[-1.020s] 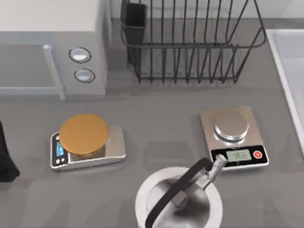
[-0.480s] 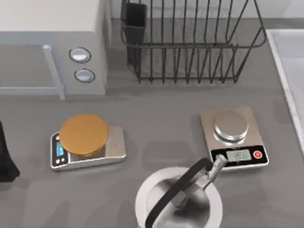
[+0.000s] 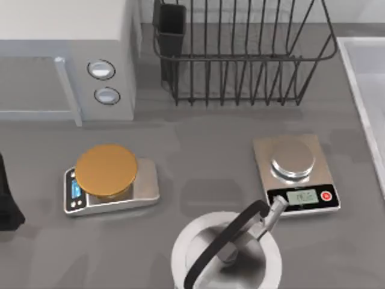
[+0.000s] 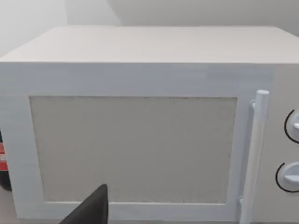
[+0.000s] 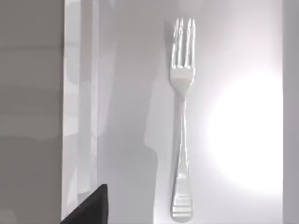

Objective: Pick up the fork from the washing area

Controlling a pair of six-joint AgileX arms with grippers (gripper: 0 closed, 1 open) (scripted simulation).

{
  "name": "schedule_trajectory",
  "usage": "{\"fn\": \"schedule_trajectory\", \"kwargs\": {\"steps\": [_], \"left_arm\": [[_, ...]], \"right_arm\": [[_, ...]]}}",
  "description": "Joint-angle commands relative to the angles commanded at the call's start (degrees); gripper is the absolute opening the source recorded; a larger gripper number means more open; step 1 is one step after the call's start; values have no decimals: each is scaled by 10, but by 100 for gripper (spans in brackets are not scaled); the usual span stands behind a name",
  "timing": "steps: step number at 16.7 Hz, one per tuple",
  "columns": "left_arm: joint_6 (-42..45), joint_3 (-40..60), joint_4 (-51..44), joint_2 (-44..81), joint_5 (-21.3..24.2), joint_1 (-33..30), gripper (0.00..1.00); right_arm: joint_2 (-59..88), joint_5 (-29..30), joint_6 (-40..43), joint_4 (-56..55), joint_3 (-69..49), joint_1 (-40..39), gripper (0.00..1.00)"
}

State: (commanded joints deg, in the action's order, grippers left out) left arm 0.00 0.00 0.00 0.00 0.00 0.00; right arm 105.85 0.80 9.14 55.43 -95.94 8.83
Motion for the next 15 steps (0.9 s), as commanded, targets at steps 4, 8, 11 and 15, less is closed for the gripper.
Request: {"fn": "schedule_trajectory", "kwargs": {"steps": [4, 8, 11, 15], "left_arm": [[0, 0, 0, 0, 0, 0, 100], [0, 0, 0, 0, 0, 0, 100], [0, 0, 0, 0, 0, 0, 100], [0, 0, 0, 0, 0, 0, 100]], "right_arm": [[192, -2, 7, 104, -166, 15, 100], [318, -4, 10, 172, -269, 24, 100], [353, -5, 11, 191, -297, 27, 100], [353, -5, 11, 191, -297, 27, 100]]}}
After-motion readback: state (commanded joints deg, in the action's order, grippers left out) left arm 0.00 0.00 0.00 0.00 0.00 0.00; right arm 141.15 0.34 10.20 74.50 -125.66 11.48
